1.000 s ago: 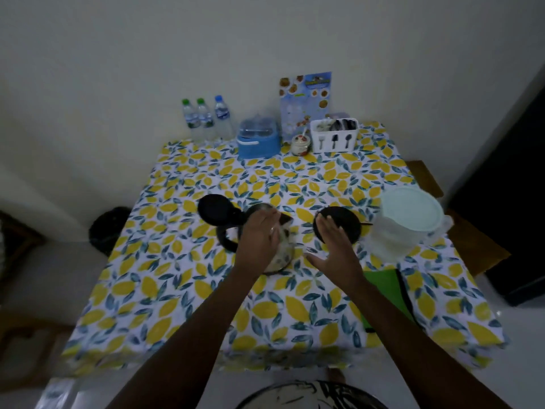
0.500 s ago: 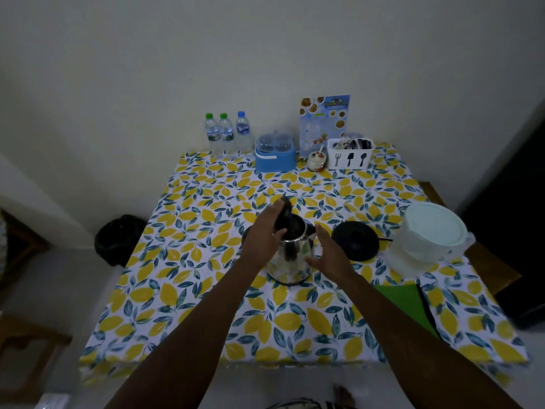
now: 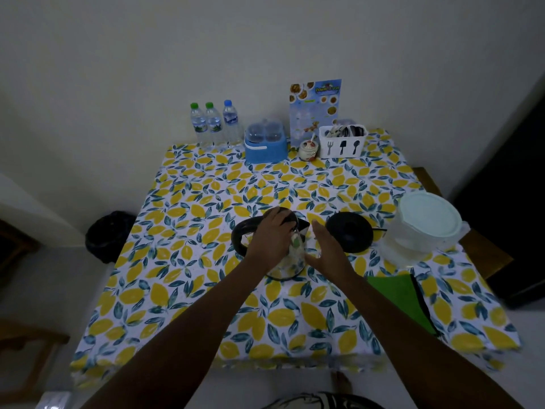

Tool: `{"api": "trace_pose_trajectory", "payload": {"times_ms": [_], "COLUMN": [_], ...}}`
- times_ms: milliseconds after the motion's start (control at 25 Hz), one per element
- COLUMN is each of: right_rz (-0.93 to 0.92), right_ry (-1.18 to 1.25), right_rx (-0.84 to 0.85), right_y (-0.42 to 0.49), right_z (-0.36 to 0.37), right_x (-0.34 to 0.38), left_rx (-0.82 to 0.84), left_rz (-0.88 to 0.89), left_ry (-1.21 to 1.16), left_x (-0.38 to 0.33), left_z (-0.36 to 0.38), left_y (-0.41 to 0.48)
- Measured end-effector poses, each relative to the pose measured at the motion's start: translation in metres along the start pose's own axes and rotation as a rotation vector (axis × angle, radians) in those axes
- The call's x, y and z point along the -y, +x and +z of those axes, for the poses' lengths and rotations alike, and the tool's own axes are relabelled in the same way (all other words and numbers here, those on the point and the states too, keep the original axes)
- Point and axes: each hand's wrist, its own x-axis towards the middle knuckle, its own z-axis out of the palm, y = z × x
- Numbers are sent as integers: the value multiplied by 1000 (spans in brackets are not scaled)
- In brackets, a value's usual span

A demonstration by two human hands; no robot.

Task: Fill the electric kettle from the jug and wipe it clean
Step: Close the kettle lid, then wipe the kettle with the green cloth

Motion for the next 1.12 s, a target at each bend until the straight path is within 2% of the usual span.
{"api": "trace_pose_trajectory", "payload": {"times_ms": [160,240,400,480,640,760,840,920,1040,1120], "right_rz": [47,175,505,573,527,355,265,314,317,251], "right_ry": [-271,-391,-522,-544,-541,-544,-424,-190,43,131], "right_rx": [-114,-81,75,121,75,91,-48,-234,-366,-417], "right_y": [-44,-70,-124,-139,-130,-117,-112,-106,-86,-62], "right_z": [-12,-21,-31,-35,-48,-55,-57,-54,-42,-39], "right_x": [-44,-72,-132,-151,-163,-163,-161,-148,-111,-77], "left_rx": [81,97,321,390,433,436,392,319,152,40], "left_rz": [105,106,71,69,39,9,-10,-21,-43,-57], "left_ry": [-78,-142,-249,-271,-336,-351,-345,-335,-311,-272], "left_x": [-41,-63,-99,-113,-128,-126,-121,-112,-92,-75], "left_z": [35,61,109,126,146,145,138,125,95,72], "left_y": [-9,-13,-19,-20,-21,-21,-20,-20,-21,-22]}}
